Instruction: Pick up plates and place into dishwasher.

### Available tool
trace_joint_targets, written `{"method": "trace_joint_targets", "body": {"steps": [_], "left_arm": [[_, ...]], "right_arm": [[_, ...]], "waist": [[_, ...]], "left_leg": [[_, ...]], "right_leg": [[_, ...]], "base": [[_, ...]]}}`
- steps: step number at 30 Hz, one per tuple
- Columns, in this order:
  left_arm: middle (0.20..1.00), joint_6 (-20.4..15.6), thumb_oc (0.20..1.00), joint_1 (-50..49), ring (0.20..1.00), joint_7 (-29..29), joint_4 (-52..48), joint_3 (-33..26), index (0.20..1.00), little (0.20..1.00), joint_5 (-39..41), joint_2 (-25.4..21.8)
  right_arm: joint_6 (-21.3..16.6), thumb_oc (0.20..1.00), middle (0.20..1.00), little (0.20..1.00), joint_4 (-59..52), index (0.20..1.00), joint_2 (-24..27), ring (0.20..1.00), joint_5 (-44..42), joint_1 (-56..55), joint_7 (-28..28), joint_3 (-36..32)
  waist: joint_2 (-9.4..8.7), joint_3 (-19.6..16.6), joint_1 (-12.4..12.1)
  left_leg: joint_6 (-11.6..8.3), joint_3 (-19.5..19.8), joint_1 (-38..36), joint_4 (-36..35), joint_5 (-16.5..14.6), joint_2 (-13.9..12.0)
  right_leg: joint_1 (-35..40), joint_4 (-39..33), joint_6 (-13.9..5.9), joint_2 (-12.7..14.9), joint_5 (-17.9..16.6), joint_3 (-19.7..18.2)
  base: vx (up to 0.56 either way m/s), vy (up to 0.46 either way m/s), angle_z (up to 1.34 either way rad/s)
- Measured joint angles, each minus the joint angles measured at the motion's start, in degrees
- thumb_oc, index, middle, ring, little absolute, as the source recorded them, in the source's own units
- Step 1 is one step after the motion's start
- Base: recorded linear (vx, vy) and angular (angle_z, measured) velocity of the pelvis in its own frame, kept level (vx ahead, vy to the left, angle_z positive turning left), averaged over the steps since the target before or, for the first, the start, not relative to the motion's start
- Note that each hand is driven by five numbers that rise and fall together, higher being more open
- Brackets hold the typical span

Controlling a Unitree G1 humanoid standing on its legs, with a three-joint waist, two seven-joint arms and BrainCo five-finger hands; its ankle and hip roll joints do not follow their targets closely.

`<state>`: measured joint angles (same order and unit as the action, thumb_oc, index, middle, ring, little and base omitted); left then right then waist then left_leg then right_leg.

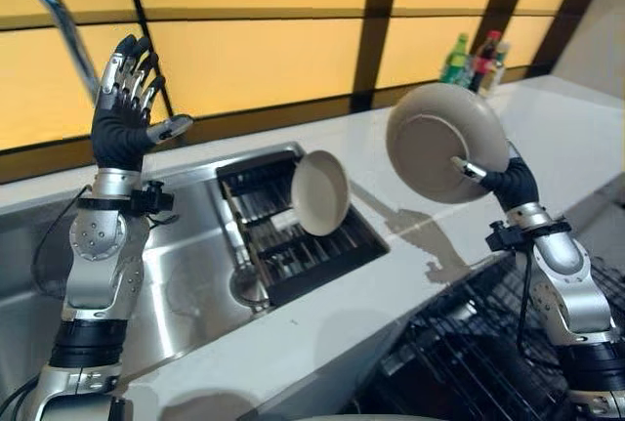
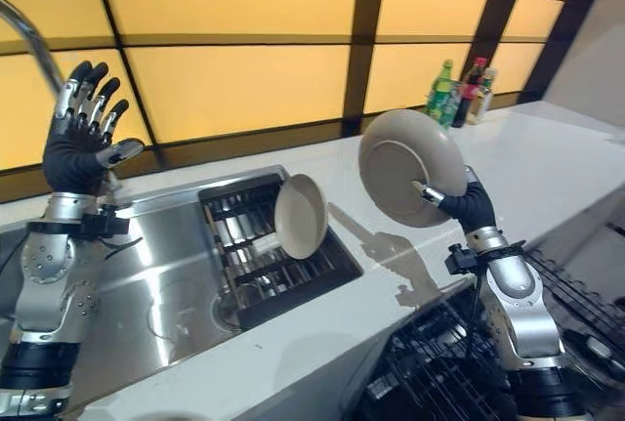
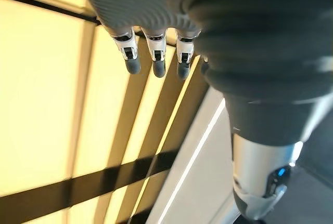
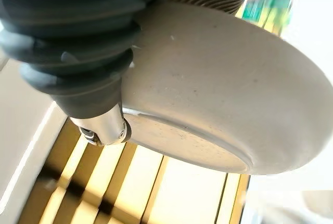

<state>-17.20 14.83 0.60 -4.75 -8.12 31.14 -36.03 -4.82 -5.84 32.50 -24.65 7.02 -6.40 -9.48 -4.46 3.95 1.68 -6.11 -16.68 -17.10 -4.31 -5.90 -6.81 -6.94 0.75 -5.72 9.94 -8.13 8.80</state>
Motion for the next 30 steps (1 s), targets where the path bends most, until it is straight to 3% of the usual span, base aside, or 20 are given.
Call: {"method": "trace_joint_targets", "body": {"steps": [1, 2, 3, 4, 5, 6, 7, 8, 9, 10, 12, 14, 15, 16, 17, 22, 24, 27, 30], "left_arm": [[1.000, -0.15, 1.000, -0.37, 1.000, 0.64, -0.08, -0.56, 1.000, 1.000, 0.00, 0.08], [1.000, -0.65, 1.000, -1.67, 1.000, 0.97, -0.12, -1.54, 1.000, 1.000, -0.03, 0.04], [1.000, -1.14, 1.000, -2.40, 1.000, 0.99, 0.18, -2.78, 1.000, 1.000, -0.02, -0.25], [1.000, -1.58, 1.000, -2.63, 1.000, 1.00, 1.02, -4.49, 1.000, 1.000, 0.01, -1.15], [1.000, -2.80, 1.000, -3.11, 1.000, 0.84, 2.38, -6.42, 1.000, 1.000, 0.11, -1.39], [1.000, -3.01, 1.000, -3.03, 1.000, 0.50, 2.02, -7.77, 1.000, 1.000, 0.15, -1.75], [1.000, -3.39, 1.000, -2.57, 1.000, 0.47, 1.19, -8.66, 1.000, 1.000, 0.14, -1.47], [1.000, -3.42, 1.000, -2.40, 1.000, 0.42, 0.54, -9.57, 1.000, 1.000, 0.14, -2.11], [1.000, -3.42, 1.000, -2.56, 1.000, 0.10, 0.54, -9.93, 1.000, 1.000, 0.27, -2.34], [1.000, -3.44, 1.000, -2.67, 1.000, -0.30, 0.59, -9.94, 1.000, 1.000, 0.67, -2.56], [1.000, -3.42, 1.000, -2.78, 1.000, -0.65, 0.59, -9.78, 1.000, 1.000, 1.10, -2.97], [1.000, -3.44, 1.000, -3.81, 1.000, -0.57, 0.58, -9.11, 1.000, 1.000, 0.98, -2.93], [1.000, -3.62, 1.000, -4.29, 1.000, -0.43, 0.50, -8.85, 1.000, 1.000, 0.88, -3.09], [1.000, -3.74, 1.000, -4.84, 1.000, -0.31, 0.48, -8.86, 1.000, 1.000, 0.88, -2.78], [1.000, -3.74, 1.000, -5.23, 1.000, -0.23, 0.46, -8.89, 1.000, 1.000, 0.88, -2.44], [1.000, -4.49, 1.000, -6.24, 1.000, -0.24, 0.50, -8.88, 1.000, 1.000, 0.87, -0.91], [1.000, -4.50, 1.000, -6.24, 1.000, -0.35, 0.51, -8.94, 1.000, 1.000, 0.87, -0.76], [1.000, -4.57, 1.000, -6.73, 1.000, -0.39, 0.54, -9.32, 1.000, 1.000, 0.87, -0.52], [1.000, -4.65, 1.000, -8.94, 1.000, -0.49, 0.52, -12.18, 1.000, 1.000, -0.12, -0.23]], "right_arm": [[-0.42, 0.200, 0.200, 0.200, 0.11, 0.200, 0.66, 0.200, 0.02, -0.83, 0.37, -1.69], [-0.51, 0.200, 0.200, 0.200, 0.04, 0.200, 2.03, 0.200, 0.32, -2.19, 0.87, -1.88], [-0.61, 0.200, 0.200, 0.200, 0.03, 0.200, 3.31, 0.200, 0.69, -3.36, 0.83, -1.88], [-0.64, 0.200, 0.200, 0.200, 0.12, 0.200, 2.34, 0.200, 1.44, -3.08, 0.85, -1.65], [-1.04, 0.200, 0.200, 0.200, 1.40, 0.200, 0.67, 0.200, 2.14, -2.08, 0.83, -1.22], [-1.11, 0.200, 0.200, 0.200, 1.83, 0.200, 0.60, 0.200, 2.37, -1.45, 1.12, -1.42], [-1.04, 0.200, 0.200, 0.200, 2.23, 0.200, 2.38, 0.200, 2.70, -0.16, 1.49, -1.72], [-0.71, 0.200, 0.200, 0.200, 3.22, 0.200, 3.30, 0.200, 2.89, 1.71, 1.59, -1.56], [0.09, 0.200, 0.200, 0.200, 3.39, 0.200, 2.96, 0.200, 3.48, 1.85, 1.77, -0.89], [0.30, 0.200, 0.200, 0.200, 2.83, 0.200, 3.05, 0.200, 3.80, 1.44, 1.78, -0.77], [0.47, 0.200, 0.200, 0.200, 1.26, 0.200, 3.04, 0.200, 3.80, 1.45, 1.97, -1.04], [1.14, 0.200, 0.200, 0.200, 1.65, 0.200, 2.33, 0.200, 3.95, 1.10, 2.06, -1.09], [1.48, 0.200, 0.200, 0.200, 1.85, 0.200, 2.97, 0.200, 3.95, 0.54, 1.95, -1.32], [1.87, 0.200, 0.200, 0.200, 2.35, 0.200, 4.31, 0.200, 3.96, 0.50, 1.96, -1.53], [2.28, 0.200, 0.200, 0.200, 2.78, 0.200, 5.60, 0.200, 4.00, 0.35, 1.97, -2.05], [4.03, 0.200, 0.200, 0.200, 4.88, 0.200, 6.52, 0.200, 6.51, -2.42, 1.98, -3.53], [5.28, 0.200, 0.200, 0.200, 6.83, 0.200, 7.56, 0.200, 7.29, -2.53, 1.46, -3.69], [7.01, 0.200, 0.200, 0.200, 10.16, 0.200, 9.48, 0.200, 7.99, -2.68, -1.95, -3.66], [8.61, 0.200, 0.200, 0.200, 13.08, 0.200, 10.57, 0.200, 9.53, -2.64, -7.15, -3.28]], "waist": [[1.88, 1.24, -1.39], [2.15, 1.28, -2.13], [0.94, 1.41, -2.66], [-1.52, 1.49, -4.53], [-2.74, 1.41, -5.95], [-2.29, 1.13, -7.22], [-0.10, 1.85, -7.66], [2.12, 2.93, -9.71], [2.10, 2.84, -11.35], [1.68, 2.66, -11.10], [0.21, 1.99, -10.27], [-0.09, 2.28, -9.42], [-0.05, 2.15, -8.05], [1.09, 2.27, -7.09], [3.00, 2.33, -6.63], [3.67, 2.47, -3.81], [3.91, 2.42, -3.99], [4.13, 2.54, -4.69], [3.63, 2.58, -6.12]], "left_leg": [[-1.91, -1.83, 0.13, 0.76, -0.08, -1.76], [-2.12, -2.21, 0.32, 2.21, -0.36, -2.45], [-2.07, -2.09, 0.08, 4.87, -1.10, -1.44], [-0.76, -2.17, 2.28, 10.68, -2.43, -0.77], [0.94, -1.16, 8.45, 18.24, -4.90, -0.90], [3.13, 1.07, 12.17, 12.94, -4.86, 2.47], [6.12, 2.45, 13.39, 4.11, -2.36, 4.51], [3.89, 0.92, 11.19, 1.18, 6.06, 2.76], [3.46, -2.32, 9.88, 2.31, 5.33, 1.96], [3.08, -2.45, 9.47, 3.36, 4.68, 1.97], [2.76, -2.07, 9.60, 5.17, 4.40, 2.37], [2.49, -1.53, 13.85, 12.92, 2.00, 0.66], [2.40, -0.14, 13.66, 8.14, 2.19, 1.19], [2.88, -0.07, 12.53, 3.60, 4.76, 1.41], [1.50, -0.61, 11.61, 3.33, 6.98, 0.34], [1.10, -0.21, 10.42, 3.62, 7.09, -0.43], [1.10, 0.24, 10.16, 3.88, 7.08, -0.45], [0.97, 6.56, 10.15, 5.52, 7.00, -0.12], [0.80, 13.97, 11.90, 9.80, 6.85, 1.90]], "right_leg": [[-4.92, 15.85, 0.73, -0.08, 4.03, 1.32], [-6.63, 28.42, 1.72, 0.74, 11.07, 2.81], [-4.69, 31.84, 3.03, 1.18, 15.84, 4.53], [-2.34, 26.52, 4.60, 0.82, 17.93, 3.60], [-0.76, 17.71, 3.58, -1.23, 15.14, -0.26], [0.94, 8.36, 3.46, -1.47, 10.25, -0.63], [1.33, 6.81, 3.99, -2.23, 9.11, 1.97], [0.73, 15.12, 5.34, -3.20, 11.77, 4.66], [2.46, 20.64, 3.85, -2.30, 16.80, 5.47], [5.43, 20.24, 3.02, -1.50, 18.71, 5.77], [10.61, 10.57, 2.87, -2.73, 18.36, 4.92], [13.92, 3.46, 3.94, -3.60, 15.00, 3.61], [13.67, 2.31, 4.20, -4.00, 14.26, 3.54], [13.37, 2.08, 4.43, -5.02, 13.88, 3.13], [13.42, 2.04, 4.57, -6.59, 13.77, 2.57], [13.76, 1.83, 4.66, -6.81, 13.20, 2.43], [13.43, 1.73, 4.64, -6.76, 13.18, 1.32], [13.17, 2.06, 4.59, -6.12, 13.53, -0.46], [12.49, 1.83, 4.32, -4.21, 12.70, -3.38]], "base": [[-0.17, -0.215, -0.52], [-0.15, -0.242, -0.50], [-0.13, -0.279, -0.59], [-0.14, -0.309, -0.85], [-0.14, -0.321, -0.96], [-0.10, -0.276, -0.80], [-0.08, -0.232, -1.00], [-0.09, -0.199, -1.30], [-0.11, -0.164, -1.20], [-0.10, -0.131, -0.70], [-0.11, -0.125, -0.43], [-0.12, -0.107, -0.42], [-0.11, -0.080, -0.22], [-0.10, -0.062, -0.26], [-0.09, -0.054, -0.34], [-0.06, -0.015, -0.24], [-0.04, 0.004, -0.14], [0.00, 0.027, -0.30], [0.01, 0.103, -0.40]]}}
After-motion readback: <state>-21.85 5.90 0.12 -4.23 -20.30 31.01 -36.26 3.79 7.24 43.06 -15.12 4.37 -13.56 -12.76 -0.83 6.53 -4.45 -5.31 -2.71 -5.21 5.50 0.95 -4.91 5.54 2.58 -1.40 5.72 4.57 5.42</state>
